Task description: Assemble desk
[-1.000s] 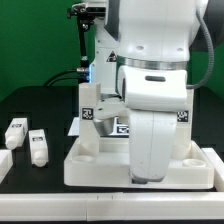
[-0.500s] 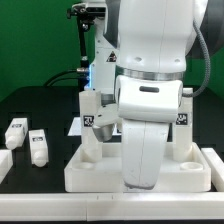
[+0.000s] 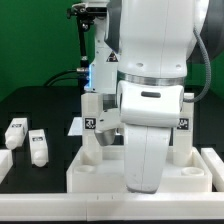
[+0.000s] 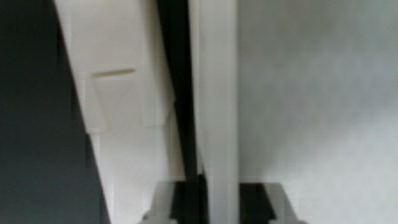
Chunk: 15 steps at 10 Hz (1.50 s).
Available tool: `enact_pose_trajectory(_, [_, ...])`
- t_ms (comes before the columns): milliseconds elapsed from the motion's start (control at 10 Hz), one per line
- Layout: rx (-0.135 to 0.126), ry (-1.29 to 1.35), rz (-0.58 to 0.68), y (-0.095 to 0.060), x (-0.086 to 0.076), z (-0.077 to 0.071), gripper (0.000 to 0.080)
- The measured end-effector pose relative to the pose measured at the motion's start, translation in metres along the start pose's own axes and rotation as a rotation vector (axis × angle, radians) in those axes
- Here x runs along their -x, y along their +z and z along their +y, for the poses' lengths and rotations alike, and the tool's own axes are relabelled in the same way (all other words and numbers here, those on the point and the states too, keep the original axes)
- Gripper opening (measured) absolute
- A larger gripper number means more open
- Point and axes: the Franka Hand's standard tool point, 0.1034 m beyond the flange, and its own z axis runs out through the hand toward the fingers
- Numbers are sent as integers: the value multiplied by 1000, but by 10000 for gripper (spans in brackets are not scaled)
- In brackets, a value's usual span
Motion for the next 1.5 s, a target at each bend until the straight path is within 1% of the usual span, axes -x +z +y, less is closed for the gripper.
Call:
enact_pose_trajectory(100, [1,-5,-2,-1,-8,0,54])
enact_pose_trajectory(200, [14,-2,2,-1,-18,1,54])
enact_pose_trajectory(300, [40,-29,-14,-1,-22,3,54])
enact_pose_trajectory(400, [46,-36,-33,-1,-22,3,54])
enact_pose_trajectory(800, [46,-41,-39,-2,-20,3,55])
enact_pose_trajectory(900, [44,-28,-40,-4,-19,5,221])
enact_pose_trajectory(1000, [40,2,-45,-22,-17,10,404])
enact_pose_trajectory(1100, [50,11,-46,-39,-10,15,540])
enact_pose_trajectory(1200, [67,76,-42,-51,-1,19,540])
enact_pose_trajectory(1300, [75,230,-38,-51,4,21,627])
enact_pose_trajectory(1400, [72,251,-40,-48,3,19,643])
enact_pose_trajectory(1500, [73,342,-35,-47,2,19,643])
